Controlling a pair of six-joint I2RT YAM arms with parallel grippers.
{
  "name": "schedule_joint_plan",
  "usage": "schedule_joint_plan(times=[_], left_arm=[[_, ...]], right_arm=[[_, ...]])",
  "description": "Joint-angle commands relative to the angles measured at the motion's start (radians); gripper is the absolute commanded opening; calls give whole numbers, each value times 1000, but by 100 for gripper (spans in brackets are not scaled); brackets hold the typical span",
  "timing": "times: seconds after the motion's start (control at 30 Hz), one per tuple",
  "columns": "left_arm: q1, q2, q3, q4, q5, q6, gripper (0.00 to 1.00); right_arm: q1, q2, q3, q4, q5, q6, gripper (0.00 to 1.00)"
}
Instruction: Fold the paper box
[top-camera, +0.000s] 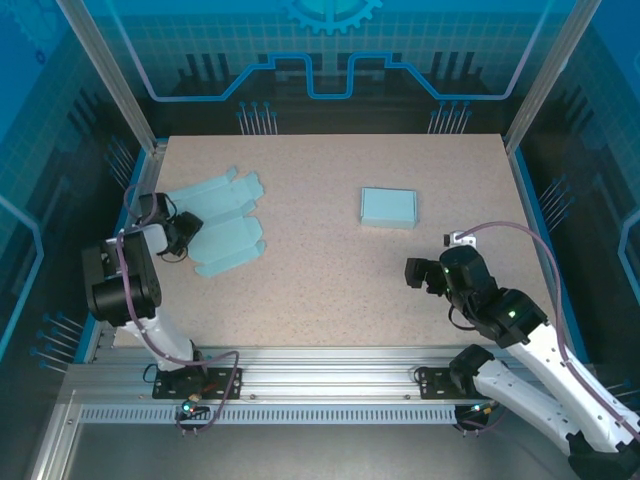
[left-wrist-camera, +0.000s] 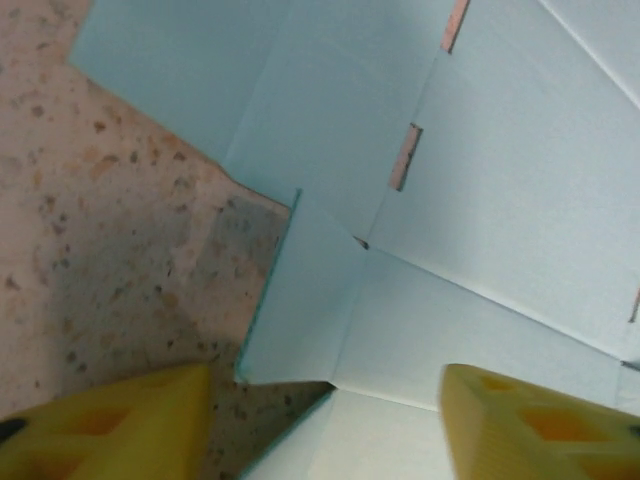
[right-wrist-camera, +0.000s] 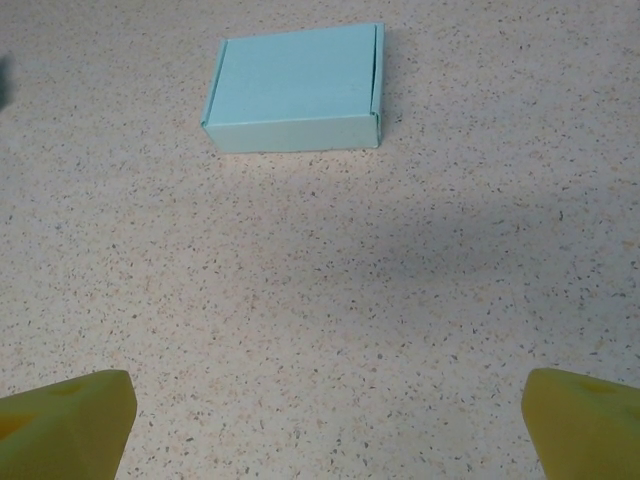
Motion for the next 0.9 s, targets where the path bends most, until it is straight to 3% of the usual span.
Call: schedule_joint_plan(times=[0.0, 0.13, 0.27, 0.57, 0.87], left_arm=[[-2, 43, 49, 43, 80, 4, 53], [-5, 40, 57, 42, 88, 16, 16], [-43, 26, 68, 31, 122, 64, 0], [-235, -94, 6, 42, 209, 130, 0], [-393, -290, -197, 87, 279, 102, 0]], right_arm=[[5, 12, -1, 30, -21, 12, 100], [5, 29, -3, 42, -25, 12, 100], [4, 49, -8, 53, -27, 15, 100], [-4, 88, -3, 67, -37, 51, 100], [-64, 166, -20, 214, -283, 12, 100]])
